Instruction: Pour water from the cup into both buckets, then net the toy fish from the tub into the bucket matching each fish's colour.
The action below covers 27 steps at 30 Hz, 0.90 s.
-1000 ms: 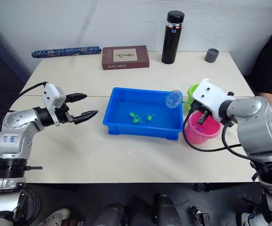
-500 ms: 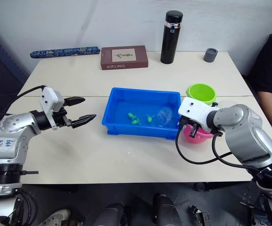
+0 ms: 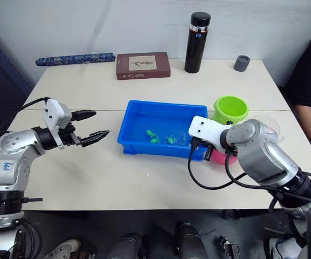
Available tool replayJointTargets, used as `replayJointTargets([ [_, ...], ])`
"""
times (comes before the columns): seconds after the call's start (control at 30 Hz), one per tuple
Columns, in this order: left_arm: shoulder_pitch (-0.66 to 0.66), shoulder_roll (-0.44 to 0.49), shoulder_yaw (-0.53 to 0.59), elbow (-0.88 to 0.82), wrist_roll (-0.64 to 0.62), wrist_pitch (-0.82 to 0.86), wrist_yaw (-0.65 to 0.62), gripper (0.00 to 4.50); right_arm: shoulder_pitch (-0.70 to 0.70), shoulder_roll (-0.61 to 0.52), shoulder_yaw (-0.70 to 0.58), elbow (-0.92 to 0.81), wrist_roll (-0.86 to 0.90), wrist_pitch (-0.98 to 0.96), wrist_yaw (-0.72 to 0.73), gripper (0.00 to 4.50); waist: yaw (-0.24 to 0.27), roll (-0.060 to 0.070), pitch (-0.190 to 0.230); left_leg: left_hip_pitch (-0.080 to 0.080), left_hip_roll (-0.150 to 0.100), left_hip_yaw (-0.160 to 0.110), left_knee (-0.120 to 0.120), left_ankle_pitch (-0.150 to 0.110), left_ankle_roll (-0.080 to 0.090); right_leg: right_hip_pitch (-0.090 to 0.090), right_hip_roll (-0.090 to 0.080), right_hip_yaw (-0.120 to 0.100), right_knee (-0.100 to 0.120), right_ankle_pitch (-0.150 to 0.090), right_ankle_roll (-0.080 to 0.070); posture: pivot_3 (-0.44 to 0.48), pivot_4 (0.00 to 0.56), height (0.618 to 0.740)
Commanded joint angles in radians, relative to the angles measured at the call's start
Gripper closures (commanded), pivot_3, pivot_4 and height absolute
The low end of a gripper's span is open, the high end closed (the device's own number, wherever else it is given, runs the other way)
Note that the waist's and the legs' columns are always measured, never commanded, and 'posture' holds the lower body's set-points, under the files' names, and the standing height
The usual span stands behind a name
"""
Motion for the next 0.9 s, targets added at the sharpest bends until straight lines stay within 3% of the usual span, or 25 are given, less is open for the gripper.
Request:
replayJointTargets([
  [0.03,-0.003,0.014,0.023,-0.040,-0.020,0.005,0.010,0.02,-0.001,0.048,-0.033,-0.001,0.033,0.053,-0.029,4.50,-0.001,0.000,0.000,0.000,0.000,0.000,0.000,0.000,0.000,0.000,0.000,0.000,0.001,0.000,0.000,0.000,0.150,0.740],
  [0.2,-0.009,0.017,0.022,-0.036,-0.021,0.009,0.011,0.02,0.004,0.131,-0.175,0.045,0.142,0.225,-0.048,4.50,0.002,0.000,0.000,0.000,0.000,0.000,0.000,0.000,0.000,0.000,0.000,0.000,0.001,0.000,0.000,0.000,0.150,0.740],
  [0.43,-0.021,0.015,0.009,-0.026,-0.023,0.005,0.004,0.02,-0.017,0.131,-0.308,0.069,0.264,0.339,-0.063,4.50,0.001,0.000,0.000,-0.001,0.000,-0.001,0.000,0.000,0.001,0.000,0.000,-0.001,0.000,0.000,0.000,0.000,0.150,0.740],
  [0.9,-0.078,0.004,-0.020,0.022,-0.020,-0.019,-0.018,0.02,-0.077,0.200,-0.441,0.100,0.407,0.435,-0.174,4.50,0.000,0.000,0.000,-0.001,0.000,-0.001,-0.001,0.000,0.001,0.000,0.000,0.000,0.000,0.000,0.000,0.000,0.150,0.740],
])
